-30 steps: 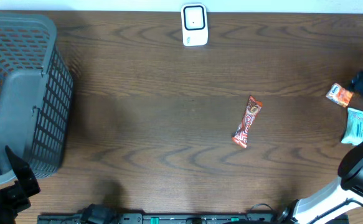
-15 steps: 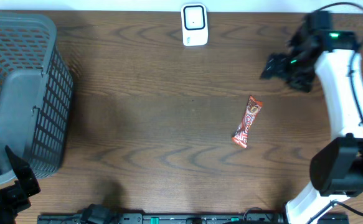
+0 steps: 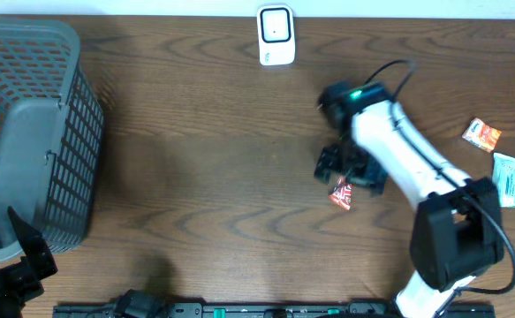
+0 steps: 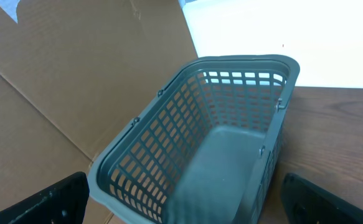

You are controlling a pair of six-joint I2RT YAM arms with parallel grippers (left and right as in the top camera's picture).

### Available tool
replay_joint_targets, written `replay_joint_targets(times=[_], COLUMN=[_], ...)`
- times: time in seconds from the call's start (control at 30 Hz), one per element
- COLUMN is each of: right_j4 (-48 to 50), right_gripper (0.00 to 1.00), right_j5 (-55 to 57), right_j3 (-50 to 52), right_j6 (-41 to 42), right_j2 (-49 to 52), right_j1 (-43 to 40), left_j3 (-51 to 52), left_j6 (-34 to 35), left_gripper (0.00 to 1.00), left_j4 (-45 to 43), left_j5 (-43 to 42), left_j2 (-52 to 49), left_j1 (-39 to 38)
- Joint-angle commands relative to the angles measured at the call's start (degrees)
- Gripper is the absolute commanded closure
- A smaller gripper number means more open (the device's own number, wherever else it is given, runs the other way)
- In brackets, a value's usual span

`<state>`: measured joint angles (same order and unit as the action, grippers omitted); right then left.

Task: Scan the item barcode
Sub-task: 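Move the right gripper over the orange Top candy bar, then lower the right gripper and grasp the orange Top bar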

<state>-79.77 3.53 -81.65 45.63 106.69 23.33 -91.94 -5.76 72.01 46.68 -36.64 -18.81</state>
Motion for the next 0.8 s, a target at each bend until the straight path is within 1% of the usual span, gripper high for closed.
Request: replay_joint_targets(times=[0.0,0.03,0.13,0.27,0.37,0.53,0.6,0.7,0.77], right_j4=[2.5,2.7,2.6,4.5,8.5,12.3,14.1,17.6,18.8], right_gripper=[0.03,0.01,0.01,0.01,0.01,0.01,0.01,0.01,0.01], right_j5=[10.7,13.4,27.8,35.1,36.1,39.2,41.2,41.5,42.6], right_j3=[1.7,1.8,2.5,6.6,11.2,16.7,18.6,20.7,21.4], right_j6=[1.6,1.2,0.4,-2.3,-6.3,-6.7,-7.5,-12.0,-13.1], right_j2=[-0.6,-0.6,-0.6,-0.6,-0.6,-0.6,-0.6,-0.1,1.0], right_j1=[7.1,9.0,16.8,20.5,22.6,25.8,26.5,26.6,26.6], left_j3=[-0.2,-0.2,-0.2,-0.2,-0.2,-0.2,-0.2,-0.2,-0.2], left_j6=[0.7,0.7,0.7,0.7,0.7,0.7,0.7,0.7,0.7], left_gripper=[0.02,0.02,0.02,0.02,0.02,0.02,0.02,0.02,0.02], left_j4=[0.0,0.0,0.0,0.0,0.0,0.0,0.0,0.0,0.0], left_j5=[0.3,0.3,0.3,0.3,0.3,0.3,0.3,0.3,0.3], left_j2=[0.0,0.0,0.0,-0.1,0.0,0.0,0.0,0.0,0.0], left_j1=[0.2,0.2,0.2,0.2,0.2,0.2,0.2,0.2,0.2])
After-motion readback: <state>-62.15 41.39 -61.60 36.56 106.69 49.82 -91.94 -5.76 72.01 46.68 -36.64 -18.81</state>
